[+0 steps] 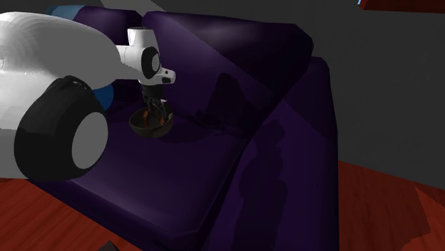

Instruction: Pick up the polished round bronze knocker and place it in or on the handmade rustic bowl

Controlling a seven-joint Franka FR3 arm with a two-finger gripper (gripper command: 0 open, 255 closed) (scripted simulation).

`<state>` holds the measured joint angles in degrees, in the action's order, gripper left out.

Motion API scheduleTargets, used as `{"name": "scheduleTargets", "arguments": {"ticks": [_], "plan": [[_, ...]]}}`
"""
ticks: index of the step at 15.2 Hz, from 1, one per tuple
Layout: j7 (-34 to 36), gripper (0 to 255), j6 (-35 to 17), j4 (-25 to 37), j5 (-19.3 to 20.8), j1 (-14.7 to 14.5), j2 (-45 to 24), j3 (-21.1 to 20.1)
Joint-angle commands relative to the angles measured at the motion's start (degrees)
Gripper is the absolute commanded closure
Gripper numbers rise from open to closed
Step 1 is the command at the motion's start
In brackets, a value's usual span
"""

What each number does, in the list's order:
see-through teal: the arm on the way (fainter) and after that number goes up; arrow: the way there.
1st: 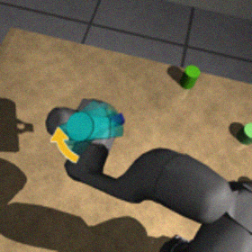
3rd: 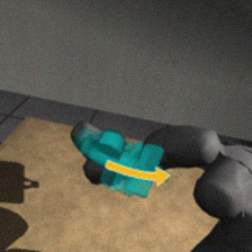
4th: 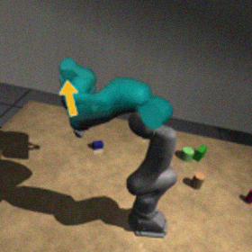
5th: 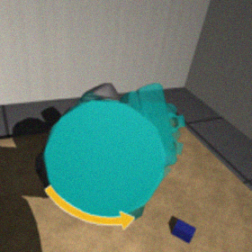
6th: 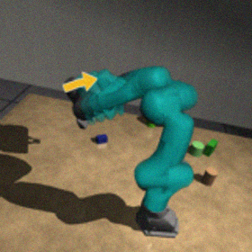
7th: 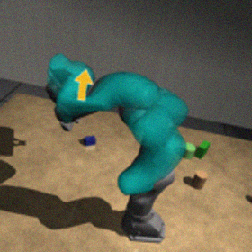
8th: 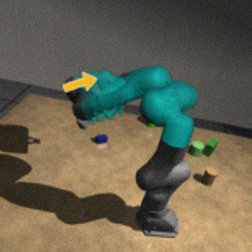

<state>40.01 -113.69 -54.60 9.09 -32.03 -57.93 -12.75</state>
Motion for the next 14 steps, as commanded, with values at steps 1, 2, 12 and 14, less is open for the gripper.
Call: {"name": "scheduleTargets", "arguments": {"ticks": [1,2,12,14], "plan": [[0.0,0,0.0,0.0,0.0,0.0,0.0,0.0],[0.0,0,0.0,0.0,0.0,0.0,0.0,0.0],[-0.2,0,4.8,1.7,-0.4,0.2,3.2,-0.3],[-0.2,0,4.8,1.7,-0.4,0.2,3.2,-0.3]]}}
